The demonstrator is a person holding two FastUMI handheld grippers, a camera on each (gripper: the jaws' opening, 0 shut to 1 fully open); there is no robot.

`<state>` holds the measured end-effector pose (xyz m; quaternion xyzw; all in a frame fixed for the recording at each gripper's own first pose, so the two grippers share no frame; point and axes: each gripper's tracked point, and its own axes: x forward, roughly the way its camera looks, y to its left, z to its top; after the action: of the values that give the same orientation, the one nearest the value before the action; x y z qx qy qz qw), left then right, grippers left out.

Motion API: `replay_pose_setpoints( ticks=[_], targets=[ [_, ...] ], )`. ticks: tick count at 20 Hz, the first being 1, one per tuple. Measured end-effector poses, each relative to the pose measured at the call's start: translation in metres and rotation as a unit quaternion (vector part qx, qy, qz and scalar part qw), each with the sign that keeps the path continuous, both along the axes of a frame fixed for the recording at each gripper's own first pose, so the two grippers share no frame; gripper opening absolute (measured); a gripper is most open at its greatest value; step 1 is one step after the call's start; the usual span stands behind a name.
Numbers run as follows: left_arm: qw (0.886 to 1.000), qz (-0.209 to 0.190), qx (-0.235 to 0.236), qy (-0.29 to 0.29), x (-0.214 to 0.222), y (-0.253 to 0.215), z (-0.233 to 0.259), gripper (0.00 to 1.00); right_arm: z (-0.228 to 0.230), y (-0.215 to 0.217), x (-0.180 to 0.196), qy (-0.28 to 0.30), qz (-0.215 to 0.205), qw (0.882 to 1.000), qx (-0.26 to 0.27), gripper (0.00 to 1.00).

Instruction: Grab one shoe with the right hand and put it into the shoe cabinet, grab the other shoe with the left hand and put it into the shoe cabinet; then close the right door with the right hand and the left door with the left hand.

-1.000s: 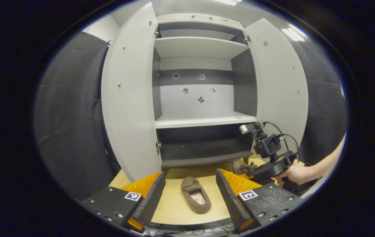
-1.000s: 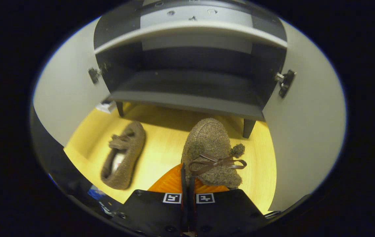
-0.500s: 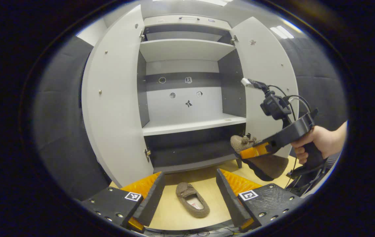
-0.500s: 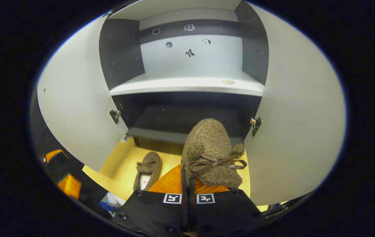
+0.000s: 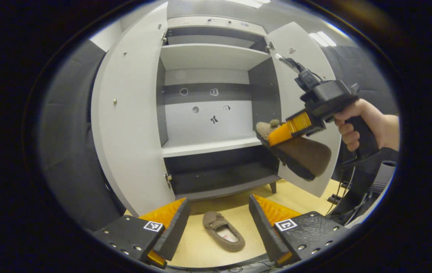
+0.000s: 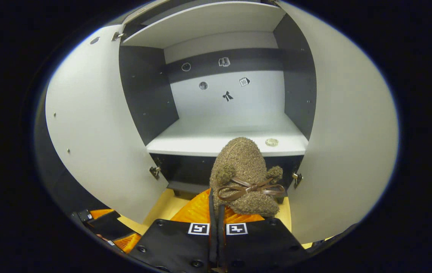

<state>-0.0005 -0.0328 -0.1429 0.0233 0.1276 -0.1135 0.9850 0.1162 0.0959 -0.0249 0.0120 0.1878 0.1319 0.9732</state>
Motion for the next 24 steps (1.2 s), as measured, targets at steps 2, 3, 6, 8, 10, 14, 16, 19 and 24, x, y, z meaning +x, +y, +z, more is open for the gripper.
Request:
replay_pose_setpoints(
  ticks=[2, 3, 6, 8, 10, 14, 16, 19, 24],
  targets=[
    [1.0, -0.007, -0.007, -0.003, 0.002, -0.003, 0.004, 0.9, 0.019, -0.002, 0.011, -0.015, 0.0, 1.0, 0.004, 0.02],
    [1.0, -0.011, -0.006, -0.009, 0.006, -0.005, 0.008, 0.84, 0.029, -0.003, 0.019, -0.025, 0.001, 1.0, 0.003, 0.02],
    [1.0, -0.004, -0.004, -0.024, 0.027, -0.007, 0.023, 0.84, 0.055, -0.006, 0.045, -0.045, 0.008, 0.999, 0.005, 0.02],
    [1.0, 0.005, -0.013, -0.028, 0.039, -0.008, 0.031, 0.97, 0.074, -0.008, 0.067, -0.059, 0.008, 0.998, 0.008, 0.02],
    [0.999, 0.019, -0.015, -0.021, 0.049, -0.006, 0.037, 0.9, 0.09, -0.01, 0.088, -0.071, 0.005, 0.997, 0.021, 0.02],
    [0.999, 0.028, -0.026, -0.024, 0.066, -0.009, 0.065, 0.9, 0.099, -0.005, 0.131, -0.082, 0.008, 0.996, 0.037, 0.02],
    [0.998, 0.026, -0.04, -0.029, 0.077, -0.015, 0.081, 0.9, 0.104, -0.005, 0.155, -0.096, 0.005, 0.995, 0.028, 0.02],
    [0.996, 0.04, -0.065, -0.035, 0.09, -0.017, 0.099, 0.95, 0.12, -0.006, 0.195, -0.129, -0.007, 0.992, 0.006, 0.02],
    [0.994, 0.065, -0.07, -0.049, 0.1, -0.006, 0.12, 0.9, 0.126, -0.003, 0.247, -0.155, -0.019, 0.988, -0.016, 0.02]
  ],
)
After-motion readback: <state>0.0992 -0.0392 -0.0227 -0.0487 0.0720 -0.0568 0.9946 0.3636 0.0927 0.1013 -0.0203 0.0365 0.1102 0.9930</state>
